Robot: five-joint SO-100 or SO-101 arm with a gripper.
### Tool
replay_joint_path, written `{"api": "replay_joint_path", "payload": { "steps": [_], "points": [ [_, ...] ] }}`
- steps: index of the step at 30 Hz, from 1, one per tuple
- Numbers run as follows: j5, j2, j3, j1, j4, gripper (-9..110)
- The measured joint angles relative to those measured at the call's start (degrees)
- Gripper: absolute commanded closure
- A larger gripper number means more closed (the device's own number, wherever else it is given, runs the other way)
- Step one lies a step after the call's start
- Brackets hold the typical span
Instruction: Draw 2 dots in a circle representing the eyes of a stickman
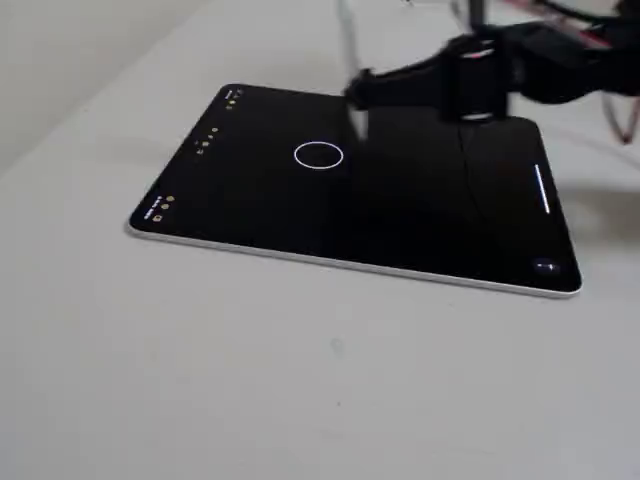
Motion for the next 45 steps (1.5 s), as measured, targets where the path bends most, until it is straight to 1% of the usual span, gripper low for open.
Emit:
{"api": "replay_joint_path", "payload": {
  "steps": [5,12,31,45],
  "points": [
    [-1.58,-7.29,-8.0,0.7,0.0,102],
    [-3.25,-11.95,-12.74,1.41,0.0,102],
    [-6.86,-16.08,-14.94,3.69,0.0,102],
    [-7.38,-16.52,-16.0,4.22,0.44,102]
  ]
}}
